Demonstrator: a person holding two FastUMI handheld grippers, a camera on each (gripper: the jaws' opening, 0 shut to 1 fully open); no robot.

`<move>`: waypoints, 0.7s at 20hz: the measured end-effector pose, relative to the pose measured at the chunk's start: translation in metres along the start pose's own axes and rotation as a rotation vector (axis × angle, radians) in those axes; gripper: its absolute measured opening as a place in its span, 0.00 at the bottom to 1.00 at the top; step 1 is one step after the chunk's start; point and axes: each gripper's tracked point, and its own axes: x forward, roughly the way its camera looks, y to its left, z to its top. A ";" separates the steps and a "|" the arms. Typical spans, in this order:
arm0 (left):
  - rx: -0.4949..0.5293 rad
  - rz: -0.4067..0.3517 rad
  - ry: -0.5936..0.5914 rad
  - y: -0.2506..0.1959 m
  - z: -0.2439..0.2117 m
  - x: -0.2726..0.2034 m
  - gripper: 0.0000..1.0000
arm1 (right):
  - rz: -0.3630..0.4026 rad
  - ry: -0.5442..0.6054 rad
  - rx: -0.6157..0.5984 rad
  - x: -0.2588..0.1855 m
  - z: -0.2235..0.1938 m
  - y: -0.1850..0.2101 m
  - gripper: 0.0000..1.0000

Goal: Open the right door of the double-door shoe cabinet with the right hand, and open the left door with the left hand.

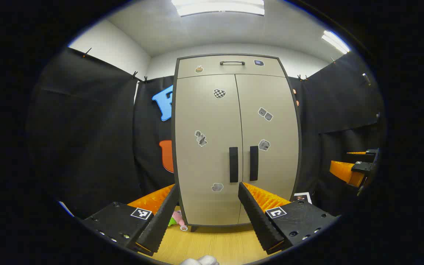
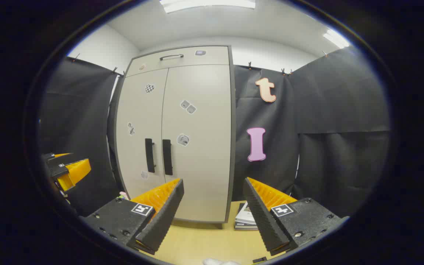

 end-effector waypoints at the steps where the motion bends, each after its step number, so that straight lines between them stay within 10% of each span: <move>1: 0.003 0.004 -0.002 0.002 0.001 0.001 0.96 | 0.001 -0.005 0.005 -0.001 0.002 0.001 1.00; 14: 0.000 0.004 -0.014 0.013 0.007 -0.008 0.96 | 0.003 -0.030 -0.004 -0.008 0.012 0.013 1.00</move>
